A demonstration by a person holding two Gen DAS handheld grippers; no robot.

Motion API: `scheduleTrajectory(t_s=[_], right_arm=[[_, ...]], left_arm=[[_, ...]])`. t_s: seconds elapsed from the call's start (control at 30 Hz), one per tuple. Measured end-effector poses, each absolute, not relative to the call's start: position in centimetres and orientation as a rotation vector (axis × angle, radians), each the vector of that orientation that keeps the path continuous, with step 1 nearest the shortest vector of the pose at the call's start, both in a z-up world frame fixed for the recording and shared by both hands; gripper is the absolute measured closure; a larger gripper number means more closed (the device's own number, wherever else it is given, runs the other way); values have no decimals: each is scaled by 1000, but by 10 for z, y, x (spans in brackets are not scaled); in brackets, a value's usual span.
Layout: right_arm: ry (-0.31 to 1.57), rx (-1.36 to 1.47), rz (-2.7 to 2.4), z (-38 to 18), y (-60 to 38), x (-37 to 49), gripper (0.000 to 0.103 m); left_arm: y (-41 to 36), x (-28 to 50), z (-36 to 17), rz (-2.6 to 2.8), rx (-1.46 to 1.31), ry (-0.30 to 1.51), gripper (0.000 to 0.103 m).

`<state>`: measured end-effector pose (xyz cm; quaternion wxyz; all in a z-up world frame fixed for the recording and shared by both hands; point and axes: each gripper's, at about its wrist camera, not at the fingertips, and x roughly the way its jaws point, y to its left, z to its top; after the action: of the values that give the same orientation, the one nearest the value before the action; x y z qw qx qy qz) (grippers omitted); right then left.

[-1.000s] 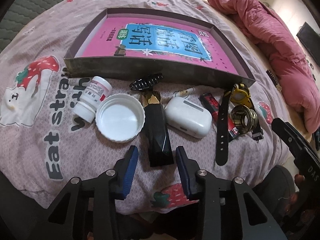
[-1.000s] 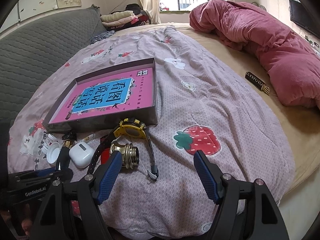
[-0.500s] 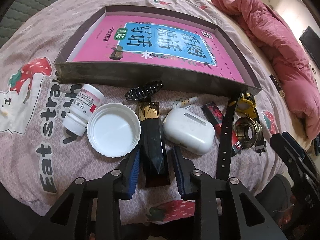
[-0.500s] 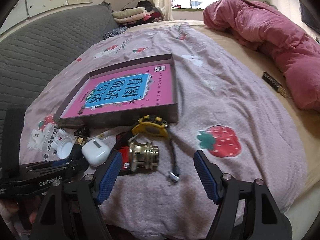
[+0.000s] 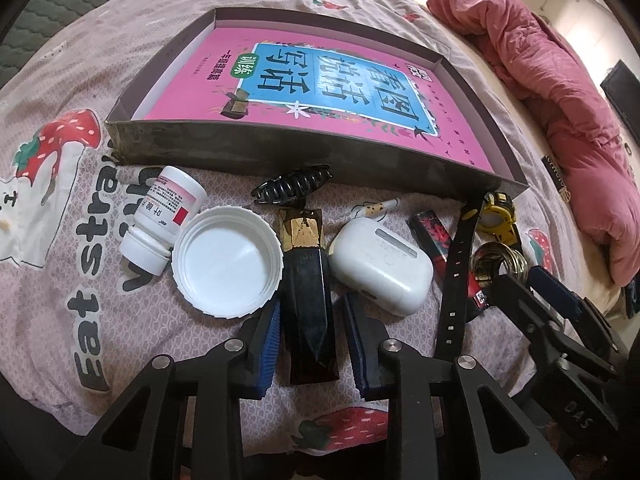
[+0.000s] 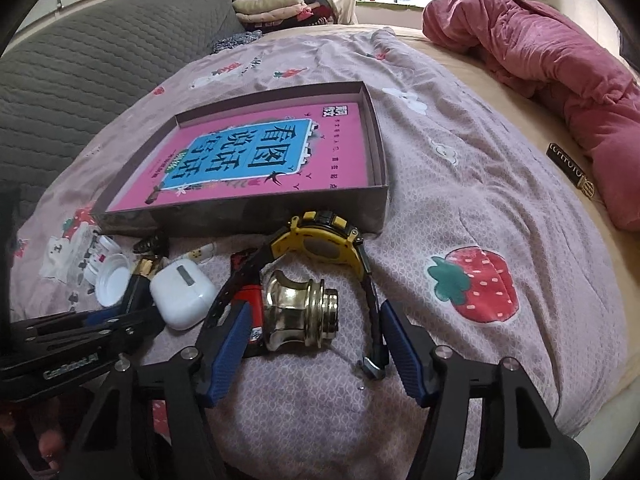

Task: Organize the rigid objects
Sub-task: 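Close left tool on the black tube while right tool closes on the brass cylinder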

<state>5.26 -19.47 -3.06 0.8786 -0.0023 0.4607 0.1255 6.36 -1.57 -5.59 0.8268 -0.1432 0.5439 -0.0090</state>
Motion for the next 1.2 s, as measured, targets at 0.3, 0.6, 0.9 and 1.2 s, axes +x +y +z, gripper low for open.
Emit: scheduleTrajectory(t_s=[0.3,0.6,0.9,1.2], right_arm=[[977,15,260,-39,-198,61,49],[967,35,275,-40,-204,63,66],[931,46,299,-30,-207,59,68],[890,78,331,-18,-210,55,68]], left_arm=[[-5,59,-58,-18,-338,1140,78],[-11,65,-57,11,-307,1147,80],[-9,59,-51,-20,-341,1129,81],[-6,46,-40,-87,-374,1099,81]])
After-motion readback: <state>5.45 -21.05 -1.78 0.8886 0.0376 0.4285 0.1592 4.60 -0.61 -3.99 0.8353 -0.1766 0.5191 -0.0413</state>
